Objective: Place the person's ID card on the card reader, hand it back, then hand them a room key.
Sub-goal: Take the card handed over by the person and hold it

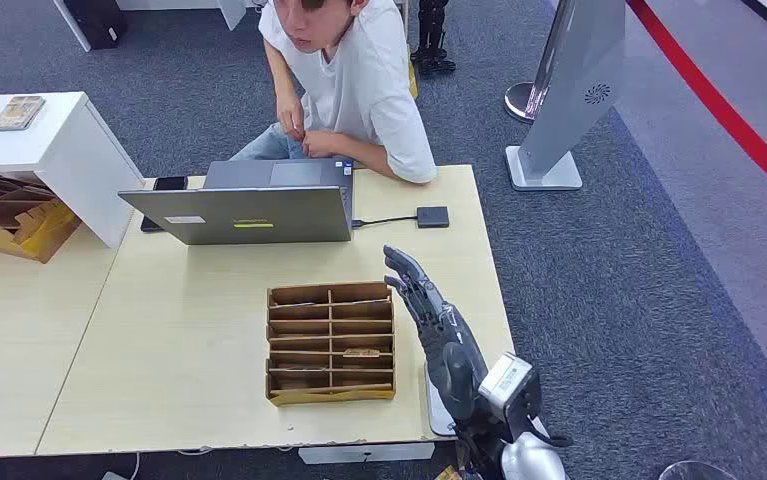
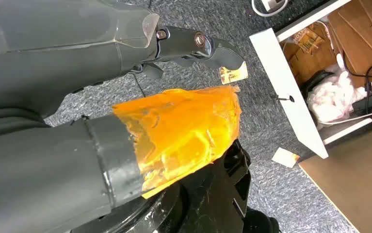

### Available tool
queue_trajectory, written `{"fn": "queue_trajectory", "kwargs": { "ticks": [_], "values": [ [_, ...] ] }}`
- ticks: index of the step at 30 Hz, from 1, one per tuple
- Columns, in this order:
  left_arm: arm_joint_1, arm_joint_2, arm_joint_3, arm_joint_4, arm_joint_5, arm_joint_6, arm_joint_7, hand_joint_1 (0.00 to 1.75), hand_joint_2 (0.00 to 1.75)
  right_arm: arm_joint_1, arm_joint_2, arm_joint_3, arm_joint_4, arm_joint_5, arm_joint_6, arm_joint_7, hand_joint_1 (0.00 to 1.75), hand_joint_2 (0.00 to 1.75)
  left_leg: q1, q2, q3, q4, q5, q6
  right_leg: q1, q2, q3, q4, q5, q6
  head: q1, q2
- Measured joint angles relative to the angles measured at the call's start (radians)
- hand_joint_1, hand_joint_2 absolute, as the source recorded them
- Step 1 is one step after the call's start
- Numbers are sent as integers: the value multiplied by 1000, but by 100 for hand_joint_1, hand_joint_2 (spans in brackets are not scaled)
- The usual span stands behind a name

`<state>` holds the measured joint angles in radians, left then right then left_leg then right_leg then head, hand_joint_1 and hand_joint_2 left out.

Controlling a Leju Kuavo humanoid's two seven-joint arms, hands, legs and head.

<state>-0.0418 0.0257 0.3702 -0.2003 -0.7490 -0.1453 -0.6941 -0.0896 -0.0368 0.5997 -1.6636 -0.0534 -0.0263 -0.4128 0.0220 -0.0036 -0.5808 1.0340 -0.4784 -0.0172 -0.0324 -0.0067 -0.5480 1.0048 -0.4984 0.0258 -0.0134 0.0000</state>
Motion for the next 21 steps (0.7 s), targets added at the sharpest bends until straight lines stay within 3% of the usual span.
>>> {"fn": "queue_trajectory", "kwargs": {
  "ticks": [8,16,21],
  "values": [
    [0,0,0,0,5,-9,10,0,0,0,0,0,0,2,0,0,0,0,0,0,0,0,0,0,0,0,0,0,0,0,0,0],
    [16,2,12,0,53,-72,103,0,0,0,0,0,0,15,-1,1,0,0,0,0,-1,0,0,0,0,0,0,0,0,0,0,0],
    [33,6,48,2,102,-124,203,0,0,0,0,0,0,27,-2,2,0,0,0,0,-1,0,0,0,0,0,0,0,0,0,0,0]
  ]
}}
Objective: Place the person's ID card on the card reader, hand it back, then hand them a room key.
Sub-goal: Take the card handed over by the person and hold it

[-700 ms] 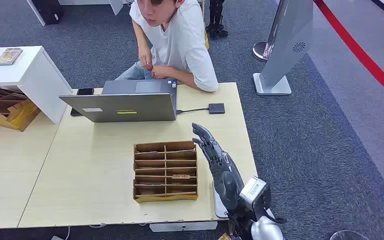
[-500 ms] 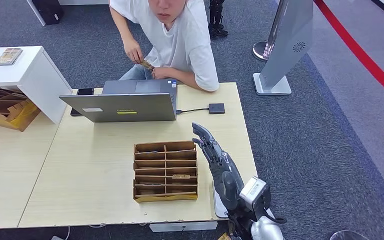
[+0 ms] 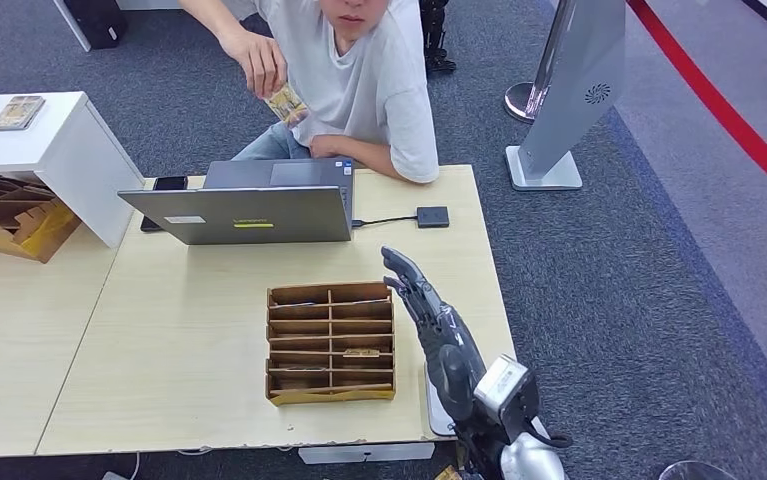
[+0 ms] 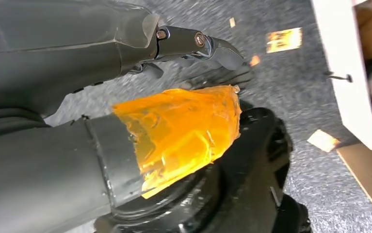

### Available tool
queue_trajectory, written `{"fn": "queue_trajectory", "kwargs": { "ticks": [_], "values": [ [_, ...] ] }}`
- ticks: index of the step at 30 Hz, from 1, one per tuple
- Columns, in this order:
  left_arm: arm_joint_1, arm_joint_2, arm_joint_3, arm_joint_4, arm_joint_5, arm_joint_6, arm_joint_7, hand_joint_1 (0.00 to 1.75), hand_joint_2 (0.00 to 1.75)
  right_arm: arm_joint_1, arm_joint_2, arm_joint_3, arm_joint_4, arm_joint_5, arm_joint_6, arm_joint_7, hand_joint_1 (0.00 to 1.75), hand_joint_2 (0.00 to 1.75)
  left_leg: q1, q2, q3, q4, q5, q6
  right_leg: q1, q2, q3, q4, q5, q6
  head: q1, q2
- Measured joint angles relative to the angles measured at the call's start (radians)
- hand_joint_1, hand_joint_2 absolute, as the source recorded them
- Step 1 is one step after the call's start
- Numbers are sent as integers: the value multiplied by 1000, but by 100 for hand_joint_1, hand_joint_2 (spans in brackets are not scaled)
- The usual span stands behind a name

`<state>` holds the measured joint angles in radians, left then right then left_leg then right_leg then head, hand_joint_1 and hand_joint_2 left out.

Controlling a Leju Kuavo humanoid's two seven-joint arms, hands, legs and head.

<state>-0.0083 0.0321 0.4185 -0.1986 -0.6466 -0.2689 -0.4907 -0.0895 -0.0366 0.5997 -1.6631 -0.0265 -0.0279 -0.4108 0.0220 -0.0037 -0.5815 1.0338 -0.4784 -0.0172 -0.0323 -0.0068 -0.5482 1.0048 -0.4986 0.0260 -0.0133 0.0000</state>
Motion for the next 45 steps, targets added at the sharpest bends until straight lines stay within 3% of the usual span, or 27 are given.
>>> {"fn": "queue_trajectory", "kwargs": {
  "ticks": [9,18,25,33,35,36,39,41,43,45],
  "values": [
    [27,12,107,22,114,-82,234,0,0,0,1,4,13,8,-2,1,0,0,0,0,0,0,0,0,0,0,0,0,0,0,0,0],
    [36,17,155,27,128,-92,265,0,0,-1,2,10,17,9,-3,1,0,0,0,0,-1,0,0,0,0,0,0,0,0,0,0,0],
    [47,26,208,43,200,-136,402,0,0,-3,2,17,24,7,-3,0,0,0,0,0,-1,0,0,0,0,0,0,0,0,0,0,0],
    [58,44,244,53,216,-153,428,0,0,-2,2,19,25,6,-3,0,0,0,0,0,-1,0,0,0,0,0,-1,0,0,0,0,0],
    [58,45,248,51,191,-122,399,0,0,-2,2,19,25,4,-9,-4,0,0,0,0,0,0,0,0,0,0,-2,0,0,0,0,0],
    [54,42,234,43,143,-73,346,0,0,-3,1,19,25,1,-16,-10,0,0,0,0,0,0,0,0,0,0,-3,0,0,0,0,0],
    [13,28,120,19,-22,93,11,0,0,-13,1,19,25,-17,-35,-20,0,0,0,-2,-2,0,2,1,0,-4,-2,0,0,1,0,0],
    [-26,25,43,18,-48,118,-175,0,0,-24,1,19,25,-24,-36,-17,0,0,0,-3,-3,0,3,1,0,-5,-1,0,1,0,0,0],
    [-53,22,-5,16,-47,121,-226,0,0,-31,1,19,25,-27,-35,-13,0,0,0,-1,-2,0,3,1,0,-2,0,0,3,-1,0,0],
    [-64,17,-31,11,-30,119,-218,0,0,-34,1,19,25,-28,-34,-12,0,0,0,2,-1,0,3,1,0,1,-1,0,3,-1,0,0]
  ]
}}
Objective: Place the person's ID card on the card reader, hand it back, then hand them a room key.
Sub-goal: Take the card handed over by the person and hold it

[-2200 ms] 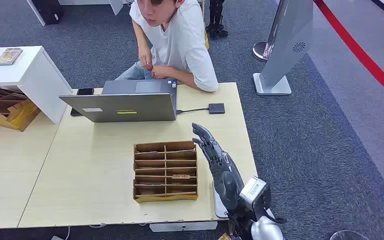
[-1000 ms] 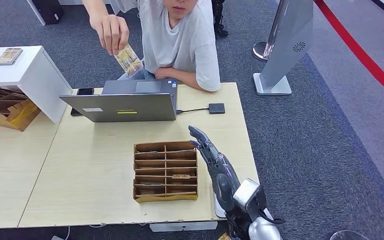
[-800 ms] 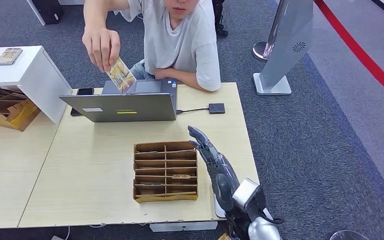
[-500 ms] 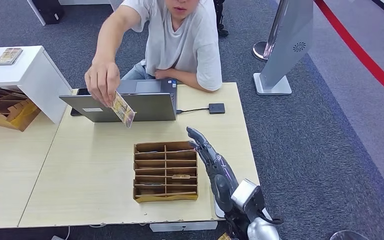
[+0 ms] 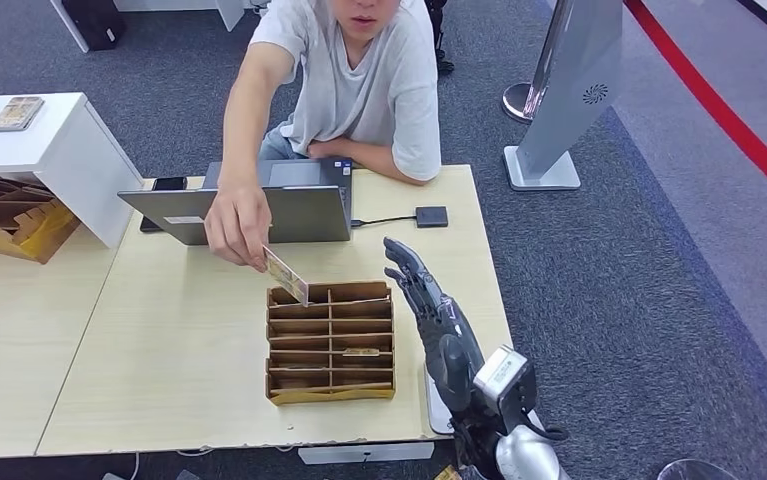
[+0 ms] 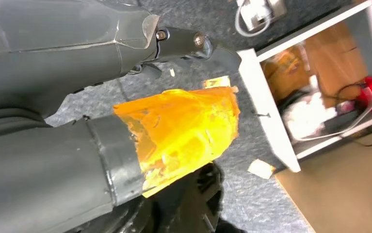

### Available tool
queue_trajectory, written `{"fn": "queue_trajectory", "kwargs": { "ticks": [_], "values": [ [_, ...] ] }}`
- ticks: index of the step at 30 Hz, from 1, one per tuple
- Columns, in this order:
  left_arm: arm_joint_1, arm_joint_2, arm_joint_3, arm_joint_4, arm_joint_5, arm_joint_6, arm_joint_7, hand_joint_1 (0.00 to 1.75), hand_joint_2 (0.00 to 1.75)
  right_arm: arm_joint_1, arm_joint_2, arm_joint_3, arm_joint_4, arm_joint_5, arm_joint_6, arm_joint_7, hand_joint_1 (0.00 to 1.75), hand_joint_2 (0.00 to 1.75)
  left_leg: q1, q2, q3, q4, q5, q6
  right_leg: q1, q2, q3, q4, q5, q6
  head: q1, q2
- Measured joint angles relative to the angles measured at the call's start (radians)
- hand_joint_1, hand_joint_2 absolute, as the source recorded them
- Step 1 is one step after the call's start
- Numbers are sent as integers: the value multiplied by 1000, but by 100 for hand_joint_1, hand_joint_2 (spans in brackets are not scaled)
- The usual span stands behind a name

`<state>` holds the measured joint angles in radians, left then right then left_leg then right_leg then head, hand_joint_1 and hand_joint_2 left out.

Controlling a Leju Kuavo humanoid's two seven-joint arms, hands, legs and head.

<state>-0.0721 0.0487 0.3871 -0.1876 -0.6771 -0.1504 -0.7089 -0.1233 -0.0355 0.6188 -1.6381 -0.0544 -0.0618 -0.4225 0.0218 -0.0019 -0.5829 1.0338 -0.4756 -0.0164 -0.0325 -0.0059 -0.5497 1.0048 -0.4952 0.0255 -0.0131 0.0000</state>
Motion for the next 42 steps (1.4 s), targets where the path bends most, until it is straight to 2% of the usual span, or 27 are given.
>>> {"fn": "queue_trajectory", "kwargs": {
  "ticks": [8,10,12,14,19,23,31,40,42],
  "values": [
    [6,-23,-28,-45,82,5,14,0,0,-9,0,0,0,1,5,7,0,0,0,0,-2,0,0,0,0,0,-2,0,0,0,0,0],
    [6,-30,-20,-47,128,28,104,0,0,-12,0,2,1,6,11,18,0,0,0,0,-2,0,0,0,0,0,-2,0,0,0,0,0],
    [11,-35,-3,-44,175,55,245,0,0,-17,0,5,4,14,15,30,0,0,0,0,-2,0,0,0,0,0,-2,0,0,0,0,0],
    [22,-40,16,-41,218,74,304,0,0,-19,0,7,8,21,11,36,0,0,0,0,-2,0,0,0,0,0,-3,0,0,0,0,0],
    [28,-72,143,-39,397,126,266,0,0,-12,0,7,9,44,-24,52,0,0,0,0,-2,0,0,0,0,0,-3,0,0,1,0,0],
    [29,-96,202,-39,404,136,275,0,0,3,0,6,7,58,-35,55,0,0,0,0,-2,0,0,0,0,0,-3,0,0,0,0,0],
    [37,-123,240,-37,401,136,290,0,0,34,-5,6,-12,73,-50,55,0,0,0,0,-3,0,0,0,0,0,-3,0,0,0,0,0],
    [38,-145,255,-31,383,151,342,0,0,74,-10,6,-44,91,-72,48,0,0,0,0,-3,0,0,0,0,0,-3,0,0,1,0,0],
    [38,-149,255,-29,377,156,352,0,0,83,-11,6,-51,98,-73,46,0,87,0,0,-3,0,0,0,0,0,-3,-1,0,1,0,0]
  ]
}}
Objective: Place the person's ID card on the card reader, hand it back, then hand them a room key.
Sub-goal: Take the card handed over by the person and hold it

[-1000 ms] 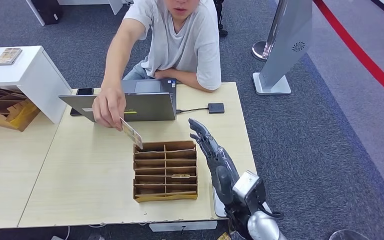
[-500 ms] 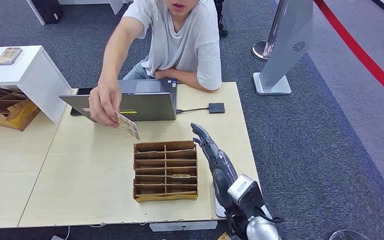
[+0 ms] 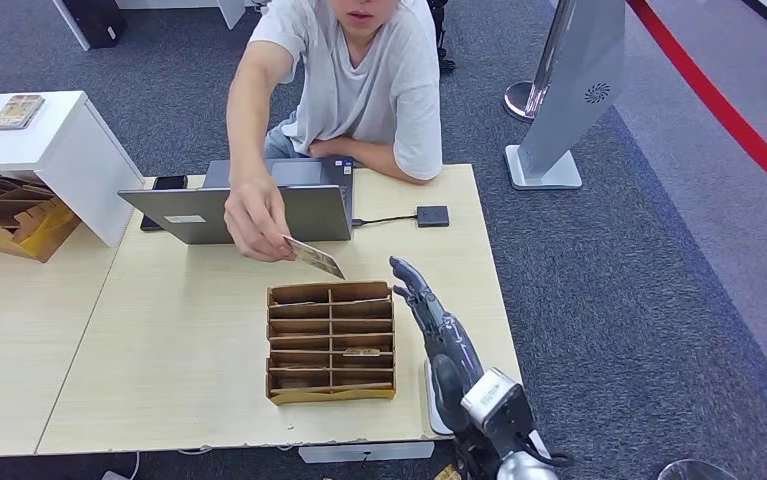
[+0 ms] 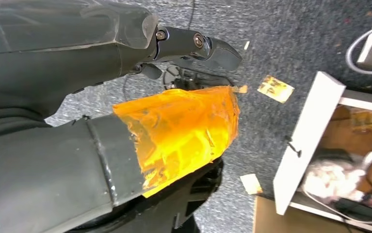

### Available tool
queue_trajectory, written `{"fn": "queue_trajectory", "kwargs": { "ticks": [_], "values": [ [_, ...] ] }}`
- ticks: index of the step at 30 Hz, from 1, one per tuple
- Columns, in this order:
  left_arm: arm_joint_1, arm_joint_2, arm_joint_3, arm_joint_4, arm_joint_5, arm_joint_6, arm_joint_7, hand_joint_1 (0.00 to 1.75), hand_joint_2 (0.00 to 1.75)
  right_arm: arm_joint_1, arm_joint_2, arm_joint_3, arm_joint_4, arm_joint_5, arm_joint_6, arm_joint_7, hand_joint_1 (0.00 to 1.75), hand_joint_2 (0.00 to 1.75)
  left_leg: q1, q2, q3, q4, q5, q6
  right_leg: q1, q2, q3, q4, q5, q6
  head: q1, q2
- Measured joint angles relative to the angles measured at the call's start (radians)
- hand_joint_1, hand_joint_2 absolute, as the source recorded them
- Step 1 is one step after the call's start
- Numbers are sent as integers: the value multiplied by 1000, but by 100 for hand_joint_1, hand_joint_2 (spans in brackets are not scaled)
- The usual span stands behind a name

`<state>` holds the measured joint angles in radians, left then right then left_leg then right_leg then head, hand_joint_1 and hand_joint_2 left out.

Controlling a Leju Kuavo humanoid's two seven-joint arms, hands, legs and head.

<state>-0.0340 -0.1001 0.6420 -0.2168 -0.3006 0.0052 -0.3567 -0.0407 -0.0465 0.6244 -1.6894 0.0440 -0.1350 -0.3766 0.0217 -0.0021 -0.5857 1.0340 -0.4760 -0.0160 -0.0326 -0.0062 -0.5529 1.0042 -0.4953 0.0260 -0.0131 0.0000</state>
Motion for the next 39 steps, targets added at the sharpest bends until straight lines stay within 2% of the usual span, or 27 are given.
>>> {"fn": "queue_trajectory", "kwargs": {
  "ticks": [2,6,12,23,32,39],
  "values": [
    [0,-2,0,1,-7,3,8,0,0,7,-1,0,-6,10,-2,-2,0,175,0,0,0,0,0,0,0,0,0,0,0,0,0,0],
    [0,-7,0,2,-28,4,25,0,0,9,-5,0,-10,75,-33,-2,0,175,0,0,0,0,0,0,0,0,0,0,0,0,0,0],
    [0,-14,-15,7,-75,3,49,0,0,-8,-8,1,6,292,-143,35,0,175,0,0,0,0,0,0,0,0,0,0,0,0,0,0],
    [-1,-16,-54,8,-131,-7,73,0,0,-143,-12,15,105,774,-362,191,0,175,0,0,0,0,0,0,0,0,0,0,0,0,0,0],
    [-5,-17,-80,8,-157,-14,87,0,0,-242,-15,18,179,1043,-411,313,0,175,0,0,0,0,0,0,0,0,0,0,0,0,0,0],
    [-6,-24,-96,8,-167,-15,92,0,0,-281,-16,18,223,1118,-423,355,0,175,0,0,0,0,0,0,0,0,0,0,0,0,0,0]
  ]
}}
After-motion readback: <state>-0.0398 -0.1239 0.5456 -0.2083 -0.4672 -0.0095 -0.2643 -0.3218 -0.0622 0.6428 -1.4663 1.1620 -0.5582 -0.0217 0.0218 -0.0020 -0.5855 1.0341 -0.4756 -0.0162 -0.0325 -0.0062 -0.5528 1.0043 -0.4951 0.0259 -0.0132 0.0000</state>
